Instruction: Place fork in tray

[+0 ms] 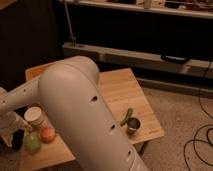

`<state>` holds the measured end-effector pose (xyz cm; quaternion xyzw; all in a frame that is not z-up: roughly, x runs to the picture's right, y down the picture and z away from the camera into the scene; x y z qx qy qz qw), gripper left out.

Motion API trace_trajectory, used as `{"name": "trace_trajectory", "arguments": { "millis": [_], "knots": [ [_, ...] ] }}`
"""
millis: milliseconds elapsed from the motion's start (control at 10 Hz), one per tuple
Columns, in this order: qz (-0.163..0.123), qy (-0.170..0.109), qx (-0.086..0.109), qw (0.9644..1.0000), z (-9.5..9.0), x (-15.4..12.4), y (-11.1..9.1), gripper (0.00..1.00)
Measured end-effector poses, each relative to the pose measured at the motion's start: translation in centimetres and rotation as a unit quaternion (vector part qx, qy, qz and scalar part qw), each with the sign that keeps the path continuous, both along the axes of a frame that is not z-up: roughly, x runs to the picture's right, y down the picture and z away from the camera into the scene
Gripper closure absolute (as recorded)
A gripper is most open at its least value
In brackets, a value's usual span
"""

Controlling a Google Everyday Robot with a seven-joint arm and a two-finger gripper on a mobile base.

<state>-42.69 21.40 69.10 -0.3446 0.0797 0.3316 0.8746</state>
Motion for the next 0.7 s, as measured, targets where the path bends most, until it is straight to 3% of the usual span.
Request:
{"name": "trace_trajectory", "arguments": {
  "millis": [300,700],
  "knots": [
    [-0.010,-0.005,0.003,0.9999,0.3,-1.3,0.8,0.35],
    [-0.006,-0.017,0.022,0.9996,1.3,-2.3,0.1,0.35]
  ]
}}
